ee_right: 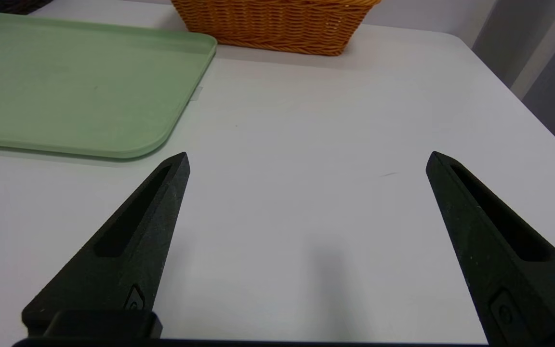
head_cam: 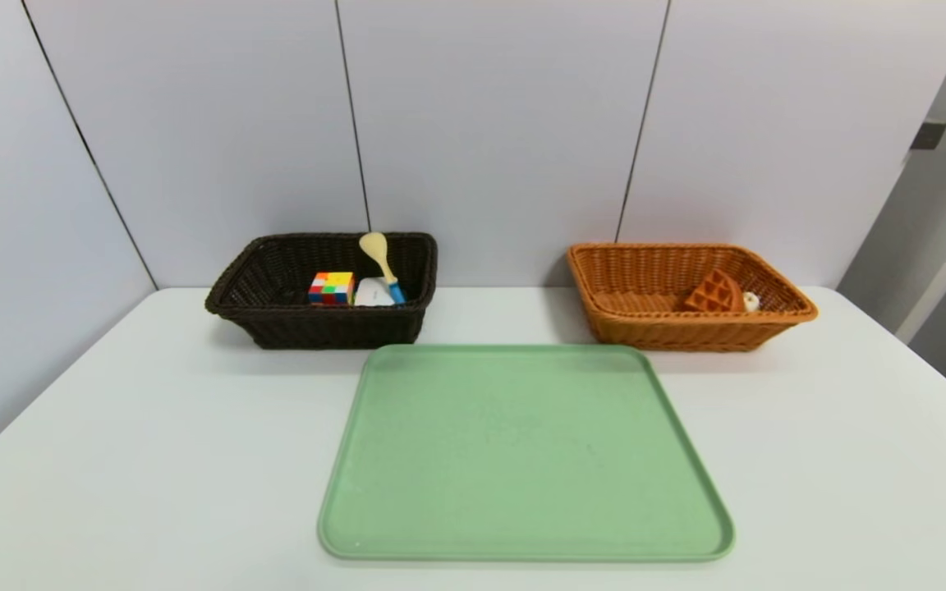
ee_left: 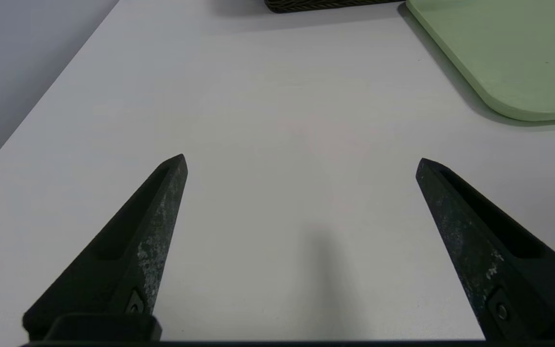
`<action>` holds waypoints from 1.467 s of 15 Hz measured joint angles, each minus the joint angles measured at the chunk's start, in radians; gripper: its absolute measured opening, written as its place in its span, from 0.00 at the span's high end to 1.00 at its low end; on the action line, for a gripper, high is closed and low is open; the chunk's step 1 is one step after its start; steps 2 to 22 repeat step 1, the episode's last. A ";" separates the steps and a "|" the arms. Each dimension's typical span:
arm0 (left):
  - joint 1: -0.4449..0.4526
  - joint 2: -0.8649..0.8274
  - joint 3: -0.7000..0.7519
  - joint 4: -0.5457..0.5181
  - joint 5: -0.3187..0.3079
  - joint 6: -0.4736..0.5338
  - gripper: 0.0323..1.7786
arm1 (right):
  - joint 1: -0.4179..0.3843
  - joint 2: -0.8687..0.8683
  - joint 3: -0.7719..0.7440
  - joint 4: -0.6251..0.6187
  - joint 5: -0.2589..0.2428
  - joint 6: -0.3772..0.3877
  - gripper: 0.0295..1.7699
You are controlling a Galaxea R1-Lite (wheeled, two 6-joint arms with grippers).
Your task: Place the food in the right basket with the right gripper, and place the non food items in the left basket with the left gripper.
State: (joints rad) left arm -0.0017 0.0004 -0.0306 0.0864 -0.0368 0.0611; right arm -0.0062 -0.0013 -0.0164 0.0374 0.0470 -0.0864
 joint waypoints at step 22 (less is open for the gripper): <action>0.000 0.000 0.000 0.000 0.000 0.000 0.05 | 0.000 0.000 0.000 0.000 0.001 0.001 0.04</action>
